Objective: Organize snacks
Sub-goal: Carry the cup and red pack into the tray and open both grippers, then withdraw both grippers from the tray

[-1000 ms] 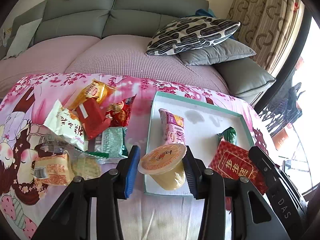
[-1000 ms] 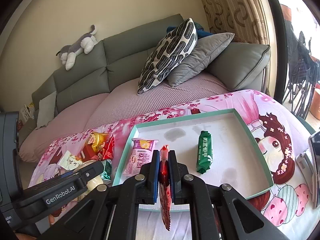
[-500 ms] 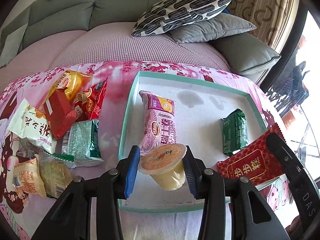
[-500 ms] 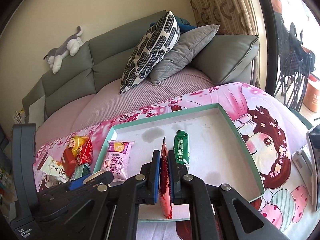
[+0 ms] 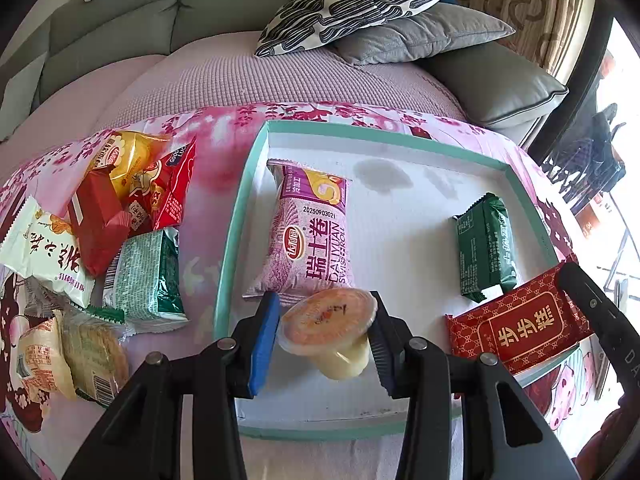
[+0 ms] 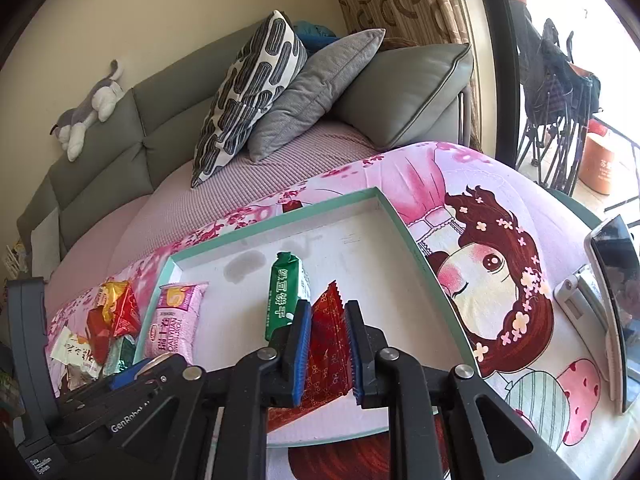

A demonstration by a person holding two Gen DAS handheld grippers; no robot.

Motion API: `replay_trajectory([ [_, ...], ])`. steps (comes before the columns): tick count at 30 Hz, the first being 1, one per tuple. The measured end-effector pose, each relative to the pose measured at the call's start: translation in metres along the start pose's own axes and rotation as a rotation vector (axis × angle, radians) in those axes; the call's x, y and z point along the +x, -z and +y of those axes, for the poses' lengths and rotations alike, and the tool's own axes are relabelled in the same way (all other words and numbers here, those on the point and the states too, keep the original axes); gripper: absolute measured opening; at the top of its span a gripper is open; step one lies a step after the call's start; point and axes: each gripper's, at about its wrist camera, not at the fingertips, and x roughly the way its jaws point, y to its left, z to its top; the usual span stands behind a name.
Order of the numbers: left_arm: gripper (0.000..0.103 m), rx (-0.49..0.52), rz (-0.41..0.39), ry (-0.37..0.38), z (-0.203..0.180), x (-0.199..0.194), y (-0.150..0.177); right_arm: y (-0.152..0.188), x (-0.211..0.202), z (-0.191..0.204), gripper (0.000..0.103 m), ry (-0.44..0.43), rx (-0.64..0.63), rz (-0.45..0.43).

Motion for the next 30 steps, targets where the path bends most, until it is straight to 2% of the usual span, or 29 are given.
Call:
replay_trajectory([
  [3,0.045,0.004,0.004,-0.005,-0.001,0.001,0.0,0.001,0.004,-0.004,0.024,0.041,-0.01,0.012],
  [8,0.046,0.012,0.007,-0.011,-0.002,0.002,0.001,0.003,0.009,-0.01,0.025,0.062,-0.006,0.032],
  [13,0.052,0.016,0.019,-0.024,-0.001,0.004,0.001,0.006,0.014,-0.012,0.034,0.107,-0.02,0.054],
  [18,0.056,0.024,0.034,-0.047,0.001,0.002,0.003,0.007,0.016,-0.01,0.035,0.1,-0.029,0.072],
  [20,0.06,0.026,0.041,-0.054,0.001,-0.001,0.003,0.009,0.017,-0.006,0.039,0.102,-0.044,0.086],
  [21,0.06,0.028,0.042,-0.056,0.001,-0.003,0.003,0.01,0.017,-0.004,0.047,0.102,-0.051,0.094],
  [22,0.06,0.029,0.041,-0.056,0.0,-0.005,0.004,0.011,0.017,-0.002,0.049,0.103,-0.059,0.103],
  [28,0.061,0.034,0.034,-0.046,0.002,-0.02,0.007,0.014,0.012,0.009,0.05,0.113,-0.093,0.146],
  [30,0.061,0.031,0.034,-0.049,0.004,-0.024,0.01,0.017,0.011,0.011,0.053,0.127,-0.106,0.163],
])
